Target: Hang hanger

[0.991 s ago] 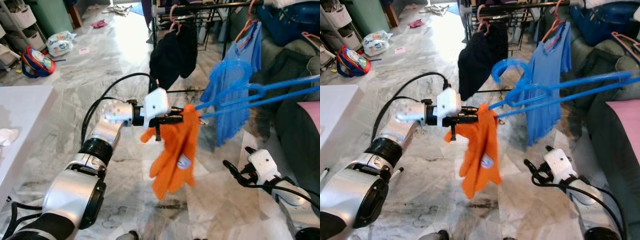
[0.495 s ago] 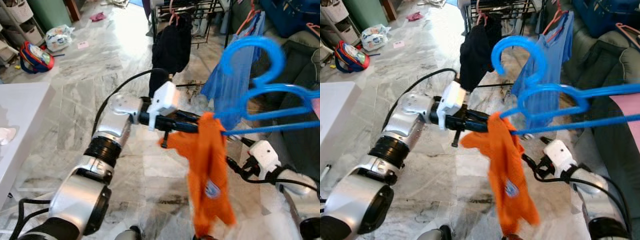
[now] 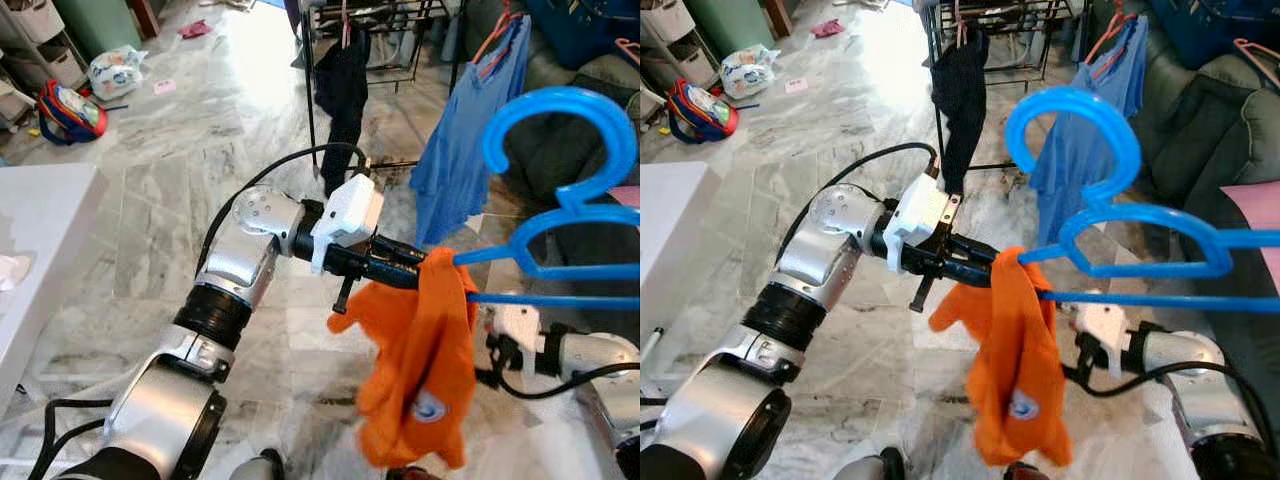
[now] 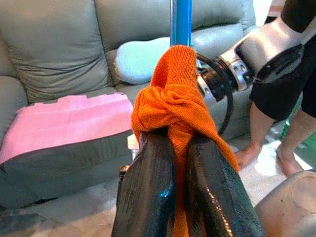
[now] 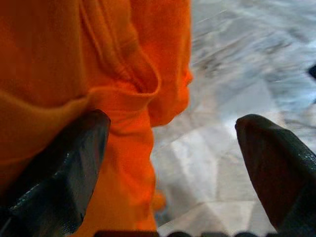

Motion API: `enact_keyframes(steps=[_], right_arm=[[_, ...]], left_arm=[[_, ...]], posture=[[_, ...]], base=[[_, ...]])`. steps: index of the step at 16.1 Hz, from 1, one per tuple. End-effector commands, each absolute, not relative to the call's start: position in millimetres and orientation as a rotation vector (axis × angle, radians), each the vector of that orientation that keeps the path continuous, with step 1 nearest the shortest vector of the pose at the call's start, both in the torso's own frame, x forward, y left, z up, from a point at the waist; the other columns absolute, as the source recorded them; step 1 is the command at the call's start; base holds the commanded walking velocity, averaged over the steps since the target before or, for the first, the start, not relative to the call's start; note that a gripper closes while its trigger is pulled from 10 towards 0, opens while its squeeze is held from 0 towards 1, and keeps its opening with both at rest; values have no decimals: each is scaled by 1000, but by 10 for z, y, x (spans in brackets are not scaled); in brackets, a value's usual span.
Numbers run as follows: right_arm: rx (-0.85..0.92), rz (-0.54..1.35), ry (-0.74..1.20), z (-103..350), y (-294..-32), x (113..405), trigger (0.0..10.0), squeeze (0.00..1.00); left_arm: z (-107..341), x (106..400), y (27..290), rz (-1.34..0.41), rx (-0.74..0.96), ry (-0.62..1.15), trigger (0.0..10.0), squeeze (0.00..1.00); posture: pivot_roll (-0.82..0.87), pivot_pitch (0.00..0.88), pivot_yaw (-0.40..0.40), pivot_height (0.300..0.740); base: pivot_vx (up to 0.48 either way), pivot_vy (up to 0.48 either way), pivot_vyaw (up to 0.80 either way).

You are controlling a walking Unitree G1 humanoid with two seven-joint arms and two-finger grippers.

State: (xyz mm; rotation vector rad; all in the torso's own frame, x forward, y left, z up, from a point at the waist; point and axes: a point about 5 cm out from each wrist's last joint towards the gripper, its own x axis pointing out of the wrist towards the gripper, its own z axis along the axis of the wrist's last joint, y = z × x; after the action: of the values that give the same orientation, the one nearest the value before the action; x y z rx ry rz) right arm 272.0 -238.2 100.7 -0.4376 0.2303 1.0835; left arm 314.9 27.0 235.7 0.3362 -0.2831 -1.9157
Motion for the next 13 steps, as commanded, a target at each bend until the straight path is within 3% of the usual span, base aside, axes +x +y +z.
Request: enact_keyframes(steps=[1, 6, 9, 13], right_arm=[[-442, 1125, 275, 979, -2407, 2680, 10000, 0], [-508, 1061, 357, 1033, -2686, 2649, 10000, 0], [-412, 1123, 310, 1130, -2576, 2564, 10000, 0], [-457, 1074, 304, 1125, -2620, 2619, 10000, 0]], left_arm=[[2410, 3116, 292, -1929, 348, -313, 10000, 0], [2399, 3145, 382, -1902, 376, -283, 10000, 0], [2396, 3166, 381, -1868, 403, -310, 10000, 0], [2365, 3079, 356, -1964, 421, -276, 10000, 0]], posture=[[-19, 200, 96, 740], [-10, 198, 93, 740], [-21, 196, 94, 740], [-21, 203, 103, 740]], base=[[0, 0, 0], [0, 0, 0], [0, 0, 0], [0, 0, 0]])
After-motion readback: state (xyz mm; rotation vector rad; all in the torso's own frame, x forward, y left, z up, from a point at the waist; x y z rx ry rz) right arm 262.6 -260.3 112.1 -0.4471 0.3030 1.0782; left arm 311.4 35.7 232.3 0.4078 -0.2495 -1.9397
